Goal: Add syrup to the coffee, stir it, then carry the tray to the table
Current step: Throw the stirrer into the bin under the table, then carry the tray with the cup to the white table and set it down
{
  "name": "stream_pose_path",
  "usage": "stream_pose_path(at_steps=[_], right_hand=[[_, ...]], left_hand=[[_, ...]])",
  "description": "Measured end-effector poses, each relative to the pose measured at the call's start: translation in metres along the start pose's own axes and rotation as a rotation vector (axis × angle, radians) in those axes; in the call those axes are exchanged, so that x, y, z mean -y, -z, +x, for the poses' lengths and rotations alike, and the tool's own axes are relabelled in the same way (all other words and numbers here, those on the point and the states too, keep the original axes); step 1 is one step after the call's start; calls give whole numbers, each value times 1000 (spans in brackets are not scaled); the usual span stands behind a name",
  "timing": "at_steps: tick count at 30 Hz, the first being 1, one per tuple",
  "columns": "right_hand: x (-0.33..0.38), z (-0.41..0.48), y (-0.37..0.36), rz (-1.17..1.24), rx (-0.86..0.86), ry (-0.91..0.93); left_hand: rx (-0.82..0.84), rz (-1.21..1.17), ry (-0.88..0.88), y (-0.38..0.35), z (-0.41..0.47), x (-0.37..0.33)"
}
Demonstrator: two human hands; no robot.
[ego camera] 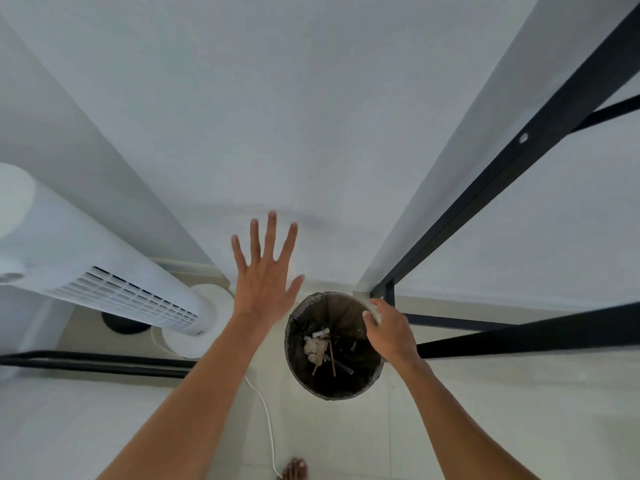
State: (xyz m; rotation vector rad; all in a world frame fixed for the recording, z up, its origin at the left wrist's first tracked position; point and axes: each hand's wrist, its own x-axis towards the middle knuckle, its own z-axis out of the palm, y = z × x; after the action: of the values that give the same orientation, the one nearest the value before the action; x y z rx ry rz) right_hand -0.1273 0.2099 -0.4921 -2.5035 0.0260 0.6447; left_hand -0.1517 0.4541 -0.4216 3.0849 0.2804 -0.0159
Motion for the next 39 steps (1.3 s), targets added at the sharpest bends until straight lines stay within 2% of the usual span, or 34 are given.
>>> stream_pose_path(at_steps=[3,7,11,15,21,28,39], right_hand=[[33,-23,35,-51,-1,35],[86,-67,90,-119,-1,86],[142,-124,149,-194,-23,167],[192,-172,211,-171,-91,248],[236,-214,299,-182,-215,356],[209,-247,378,-256,-351,419],[67,-276,481,-285,-439,357]], left_hand=[[172,6,23,24,-30,6],[245,-38,80,91,-57,5],[228,-47,107,177,-78,2],[160,-33,107,262,-84,-1],[37,-10,82,342,-89,-19],[-43,-10,72,400,-89,-68],[-13,-84,-33,426,-97,-245]])
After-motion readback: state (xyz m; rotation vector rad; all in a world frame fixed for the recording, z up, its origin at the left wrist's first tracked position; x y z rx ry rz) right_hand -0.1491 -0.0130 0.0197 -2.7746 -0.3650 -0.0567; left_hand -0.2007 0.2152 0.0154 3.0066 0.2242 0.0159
